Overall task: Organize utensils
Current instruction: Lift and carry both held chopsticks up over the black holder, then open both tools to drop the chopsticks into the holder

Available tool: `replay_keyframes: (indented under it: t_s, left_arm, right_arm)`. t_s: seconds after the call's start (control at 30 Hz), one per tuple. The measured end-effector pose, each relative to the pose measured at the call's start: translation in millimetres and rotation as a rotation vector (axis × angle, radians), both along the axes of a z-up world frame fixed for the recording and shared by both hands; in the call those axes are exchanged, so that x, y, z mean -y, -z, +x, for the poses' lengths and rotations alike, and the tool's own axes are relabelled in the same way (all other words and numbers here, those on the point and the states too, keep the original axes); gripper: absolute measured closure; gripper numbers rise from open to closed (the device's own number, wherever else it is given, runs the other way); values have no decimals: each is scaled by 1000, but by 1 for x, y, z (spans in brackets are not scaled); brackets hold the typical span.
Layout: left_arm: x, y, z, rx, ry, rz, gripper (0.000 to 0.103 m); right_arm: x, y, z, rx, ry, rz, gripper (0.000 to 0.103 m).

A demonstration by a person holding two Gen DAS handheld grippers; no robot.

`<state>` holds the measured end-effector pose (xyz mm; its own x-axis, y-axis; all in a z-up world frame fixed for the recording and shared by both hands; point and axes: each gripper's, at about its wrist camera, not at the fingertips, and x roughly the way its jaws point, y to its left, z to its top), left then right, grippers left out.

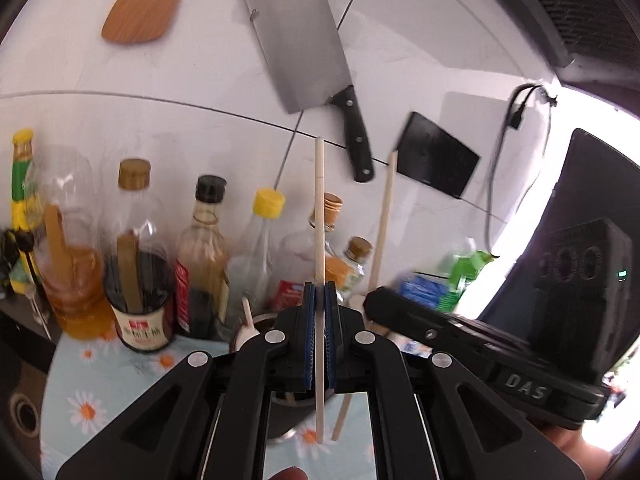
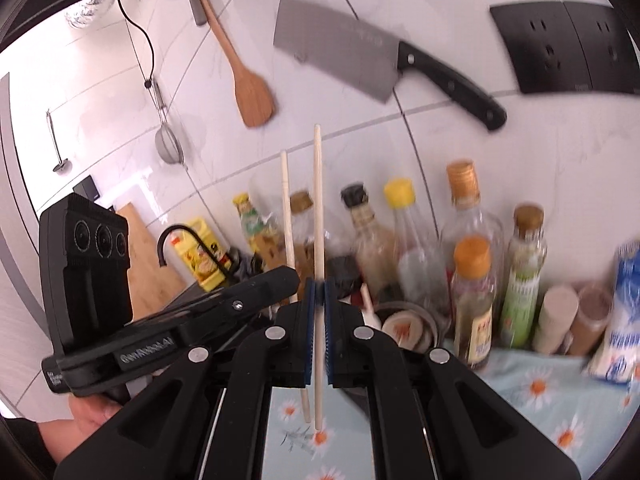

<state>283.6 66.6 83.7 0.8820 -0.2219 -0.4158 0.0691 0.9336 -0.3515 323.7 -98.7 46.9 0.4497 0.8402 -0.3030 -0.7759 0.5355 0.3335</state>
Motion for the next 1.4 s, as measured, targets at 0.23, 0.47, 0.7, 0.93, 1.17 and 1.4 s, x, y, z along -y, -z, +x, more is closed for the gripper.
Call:
replay_keyframes:
  t_s: [0.23, 0.47, 0.7, 0.93, 1.17, 1.4]
  left_arm:
    - [7, -4, 24, 52, -66, 60, 99]
    - [10, -1, 40, 85, -74, 103, 99]
    - [5, 23, 55, 41, -63, 90, 99]
    - [5, 39, 53, -8, -57, 85, 98]
    - [7, 40, 38, -18, -56, 81, 98]
    - [13, 35, 17, -8, -43, 87, 97]
  right_arm:
    - [3, -1, 27, 62, 58, 47, 98]
    - [-4, 12, 48, 54, 78, 64, 98]
    - [-11, 30, 59, 15, 75, 28, 98]
    - [-13, 42, 58, -29, 40, -5, 92]
    - [1, 47, 47, -48, 65, 1, 84]
    - [14, 38, 27, -31, 76, 3, 84]
